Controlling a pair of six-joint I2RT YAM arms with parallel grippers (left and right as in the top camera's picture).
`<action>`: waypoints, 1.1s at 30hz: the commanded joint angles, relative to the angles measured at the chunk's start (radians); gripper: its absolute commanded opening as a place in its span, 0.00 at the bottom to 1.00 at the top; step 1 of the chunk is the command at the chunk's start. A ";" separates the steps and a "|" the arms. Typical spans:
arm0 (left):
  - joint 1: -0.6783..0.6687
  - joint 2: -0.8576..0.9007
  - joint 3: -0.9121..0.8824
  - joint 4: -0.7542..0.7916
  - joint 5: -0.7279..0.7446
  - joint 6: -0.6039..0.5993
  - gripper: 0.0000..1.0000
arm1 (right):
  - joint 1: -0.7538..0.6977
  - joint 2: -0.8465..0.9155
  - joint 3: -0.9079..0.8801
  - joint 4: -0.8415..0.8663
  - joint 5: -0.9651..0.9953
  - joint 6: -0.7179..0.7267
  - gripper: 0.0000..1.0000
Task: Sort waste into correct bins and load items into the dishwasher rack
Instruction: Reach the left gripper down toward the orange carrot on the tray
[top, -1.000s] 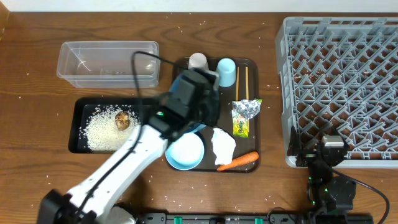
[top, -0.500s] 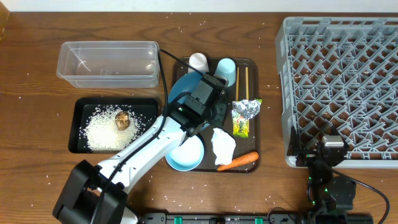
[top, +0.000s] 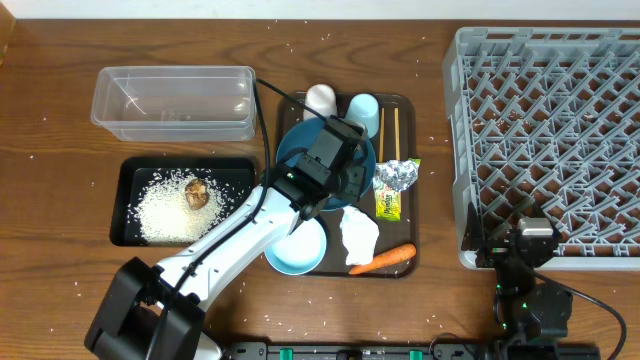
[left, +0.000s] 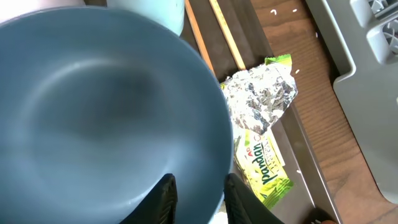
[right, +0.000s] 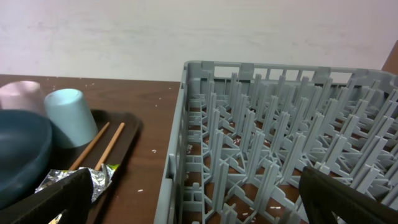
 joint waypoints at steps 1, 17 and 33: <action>-0.002 -0.044 0.014 -0.009 0.007 -0.010 0.29 | 0.005 -0.006 -0.002 -0.004 0.002 -0.008 0.99; -0.002 -0.148 0.013 -0.330 0.495 -0.055 0.98 | 0.005 -0.006 -0.002 -0.004 0.002 -0.008 0.99; -0.160 -0.140 0.011 -0.354 0.200 -0.430 0.98 | 0.005 -0.006 -0.002 -0.004 0.002 -0.008 0.99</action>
